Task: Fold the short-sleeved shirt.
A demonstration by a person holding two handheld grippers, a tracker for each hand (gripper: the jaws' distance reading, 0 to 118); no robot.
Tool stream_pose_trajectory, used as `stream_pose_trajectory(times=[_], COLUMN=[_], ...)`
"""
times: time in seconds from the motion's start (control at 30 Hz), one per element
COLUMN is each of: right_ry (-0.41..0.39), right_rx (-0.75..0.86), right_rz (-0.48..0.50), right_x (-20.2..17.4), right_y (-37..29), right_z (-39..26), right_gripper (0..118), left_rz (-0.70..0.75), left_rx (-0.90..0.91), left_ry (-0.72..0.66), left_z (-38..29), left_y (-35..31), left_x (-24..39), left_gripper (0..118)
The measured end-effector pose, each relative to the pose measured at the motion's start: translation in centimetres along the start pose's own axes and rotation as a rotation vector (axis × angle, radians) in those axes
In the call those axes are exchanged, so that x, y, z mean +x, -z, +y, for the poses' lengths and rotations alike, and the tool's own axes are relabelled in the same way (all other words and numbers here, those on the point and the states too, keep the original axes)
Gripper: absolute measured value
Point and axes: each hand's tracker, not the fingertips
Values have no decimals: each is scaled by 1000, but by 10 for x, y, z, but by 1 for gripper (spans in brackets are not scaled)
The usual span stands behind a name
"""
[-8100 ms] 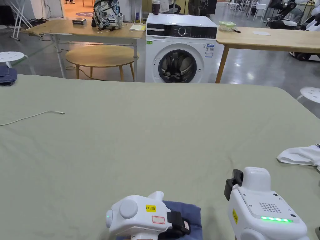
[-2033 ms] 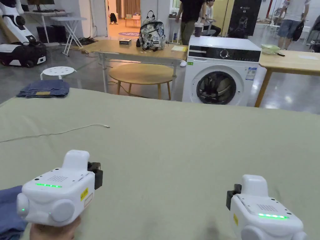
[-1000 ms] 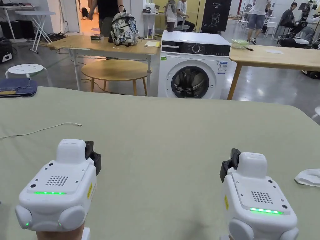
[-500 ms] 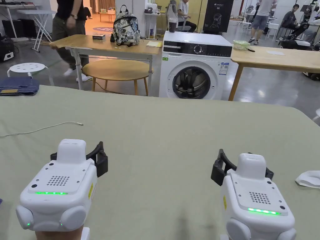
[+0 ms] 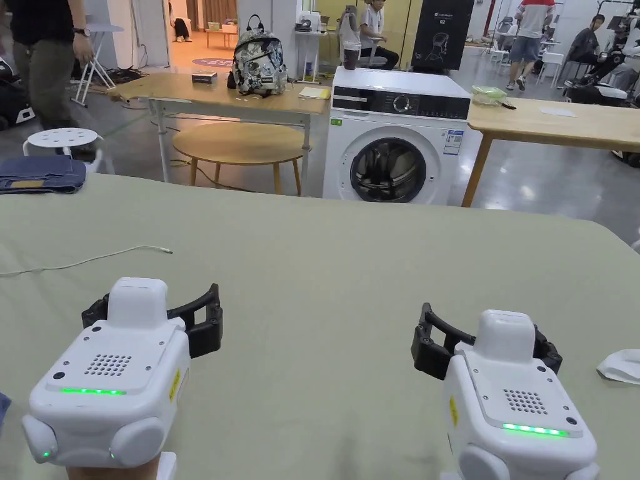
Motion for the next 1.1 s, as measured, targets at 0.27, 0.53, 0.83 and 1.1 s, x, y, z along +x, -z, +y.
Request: stream_pose_trajectory(times=[0.27,0.53,0.83,1.1], right_ry=[12,68,138,198], right_rx=[-16,-70,-81,-151], right_rz=[25,-10,-34,-45], right_x=[5,6,6,10], right_y=[7,15,13,17], right_z=[0,9,17,23], right_gripper=[103,103,103,103], left_rz=[13,2,-8,-28], left_rx=[-17,-6,-6,-19], left_ry=[-45,-91,-86,-114], left_z=[2,6,9,8], left_y=[1,-3,-4,-2], left_x=[-5,-12,-14,-17], left_gripper=[90,90,90,90])
